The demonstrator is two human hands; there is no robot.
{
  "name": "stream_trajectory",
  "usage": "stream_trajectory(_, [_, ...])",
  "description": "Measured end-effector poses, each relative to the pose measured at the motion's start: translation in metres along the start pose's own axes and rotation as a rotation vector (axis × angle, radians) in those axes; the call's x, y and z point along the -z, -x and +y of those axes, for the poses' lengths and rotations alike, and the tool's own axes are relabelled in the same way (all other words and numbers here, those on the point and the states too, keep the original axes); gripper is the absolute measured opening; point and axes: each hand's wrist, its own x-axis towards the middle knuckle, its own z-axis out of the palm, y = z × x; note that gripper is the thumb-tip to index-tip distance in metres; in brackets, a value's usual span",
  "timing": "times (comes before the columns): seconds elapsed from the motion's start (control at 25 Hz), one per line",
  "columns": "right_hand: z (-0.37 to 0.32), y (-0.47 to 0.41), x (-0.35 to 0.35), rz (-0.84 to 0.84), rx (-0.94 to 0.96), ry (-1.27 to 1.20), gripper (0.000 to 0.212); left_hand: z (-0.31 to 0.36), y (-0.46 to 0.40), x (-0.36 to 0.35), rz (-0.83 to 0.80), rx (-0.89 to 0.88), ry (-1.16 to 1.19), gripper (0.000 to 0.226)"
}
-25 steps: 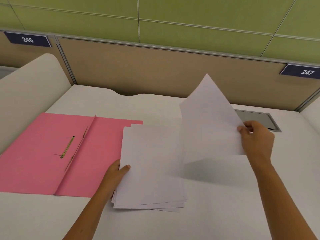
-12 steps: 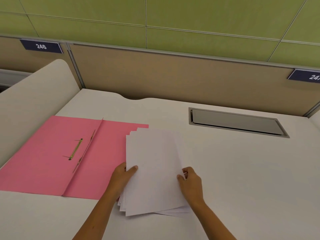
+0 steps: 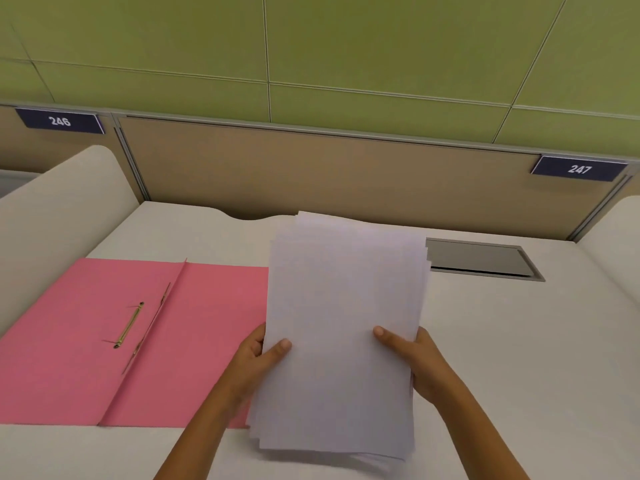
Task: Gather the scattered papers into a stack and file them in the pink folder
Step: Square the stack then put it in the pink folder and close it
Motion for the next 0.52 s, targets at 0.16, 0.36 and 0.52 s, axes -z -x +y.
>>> stream_trajectory(0.16, [-0.036,0.022,0.012,0.099,0.214,0.003,0.04,0.049,-0.011,-0.027,-0.205,-0.012,0.086,0.074])
stream_trajectory(0.36, [-0.053,0.036,0.019,0.211,0.373,0.115,0.031,0.085,-0.024,-0.067,-0.153,-0.172,0.001,0.079])
stream_trajectory(0.52, [-0.047,0.039,0.022,0.232,0.435,0.025,0.038,0.08,-0.024,-0.082,-0.154,-0.254,-0.032,0.072])
